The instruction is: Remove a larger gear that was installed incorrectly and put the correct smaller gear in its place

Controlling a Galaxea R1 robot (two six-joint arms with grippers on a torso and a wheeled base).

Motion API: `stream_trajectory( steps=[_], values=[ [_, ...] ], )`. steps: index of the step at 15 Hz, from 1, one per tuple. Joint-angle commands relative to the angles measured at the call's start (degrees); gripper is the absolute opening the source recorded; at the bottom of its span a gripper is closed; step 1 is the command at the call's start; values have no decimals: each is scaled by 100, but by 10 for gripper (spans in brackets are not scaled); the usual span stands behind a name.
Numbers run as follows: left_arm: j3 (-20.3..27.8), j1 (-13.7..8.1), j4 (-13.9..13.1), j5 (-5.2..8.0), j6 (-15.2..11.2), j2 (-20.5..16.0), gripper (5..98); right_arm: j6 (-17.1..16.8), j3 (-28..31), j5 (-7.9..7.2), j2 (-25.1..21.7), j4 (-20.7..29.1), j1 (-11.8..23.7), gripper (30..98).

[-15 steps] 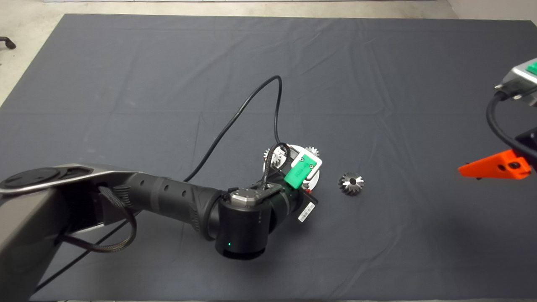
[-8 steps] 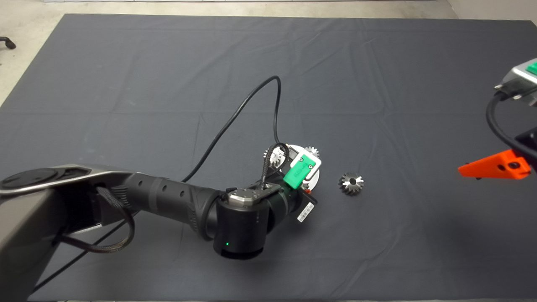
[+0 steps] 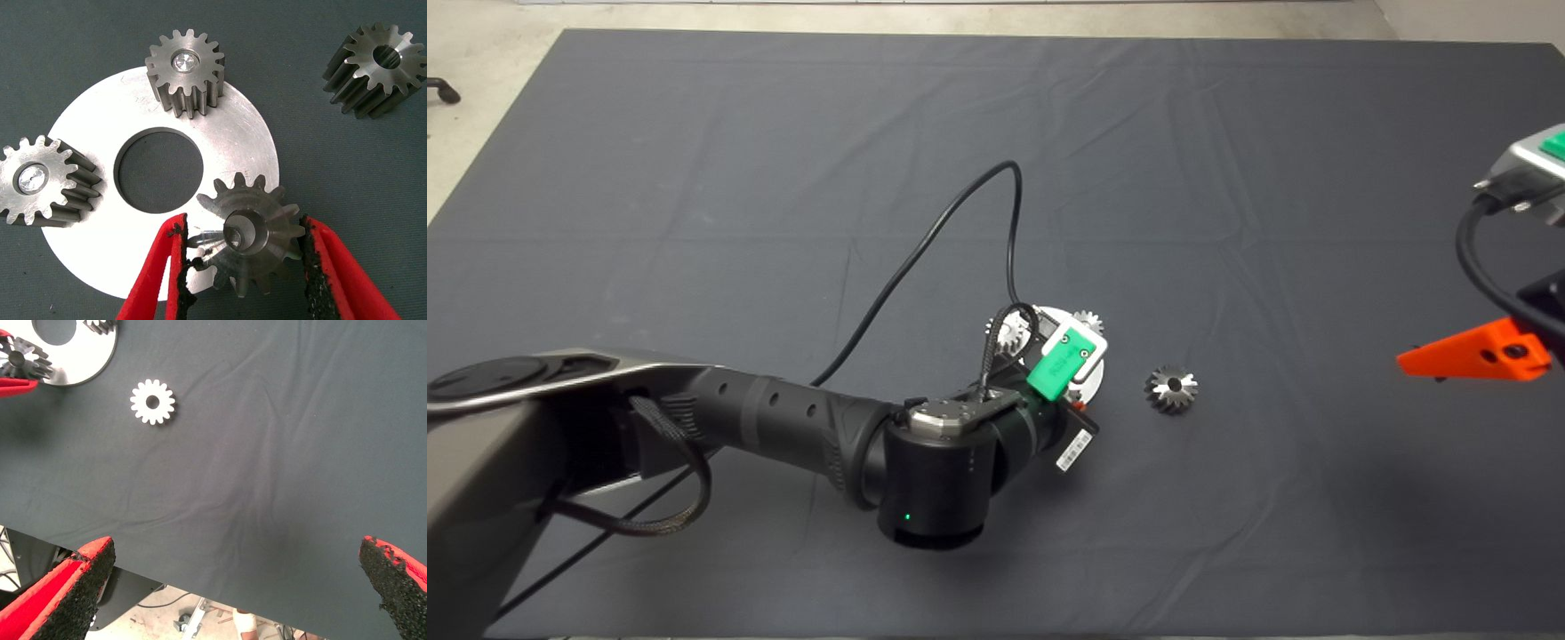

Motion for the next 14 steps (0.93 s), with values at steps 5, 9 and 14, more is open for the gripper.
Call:
stream_trajectory(
  steps=[5,9,14],
  values=[
    [130,33,-26,191,28,-162,337,42,29,-295,43,163,102,968],
    [112,33,-26,191,28,-118,337,42,29,-290,43,163,102,968],
    [235,16,-26,206,13,-30,337,42,29,-291,34,163,102,968]
  ],
)
